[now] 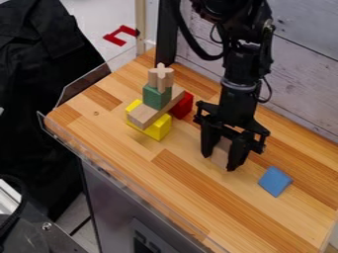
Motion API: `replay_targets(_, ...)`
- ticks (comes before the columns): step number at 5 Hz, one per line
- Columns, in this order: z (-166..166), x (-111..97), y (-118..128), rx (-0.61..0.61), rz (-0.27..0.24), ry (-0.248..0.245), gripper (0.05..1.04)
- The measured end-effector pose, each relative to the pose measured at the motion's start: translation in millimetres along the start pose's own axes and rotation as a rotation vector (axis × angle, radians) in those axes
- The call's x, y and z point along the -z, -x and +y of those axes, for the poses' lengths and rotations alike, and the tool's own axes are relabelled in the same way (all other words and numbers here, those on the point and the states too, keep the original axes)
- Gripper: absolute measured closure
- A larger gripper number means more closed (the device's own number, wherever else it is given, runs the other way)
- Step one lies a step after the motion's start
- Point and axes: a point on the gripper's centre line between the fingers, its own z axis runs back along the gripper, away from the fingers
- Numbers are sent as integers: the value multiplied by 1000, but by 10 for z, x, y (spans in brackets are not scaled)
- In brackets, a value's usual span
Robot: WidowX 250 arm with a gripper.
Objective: Put the cube on top of the plus
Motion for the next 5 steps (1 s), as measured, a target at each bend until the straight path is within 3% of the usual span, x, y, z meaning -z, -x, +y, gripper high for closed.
replay_targets(1, 23, -103, 66, -33, -24, -26, 501)
replay_targets(2, 68, -619, 211, -125, -115, -125, 501)
replay_targets(3, 118, -986, 348, -152, -143, -146, 501)
replay_targets(4, 289, -1138, 409, -180, -170, -127, 501)
replay_targets(5, 461, -1147, 472, -203, -168, -97, 501)
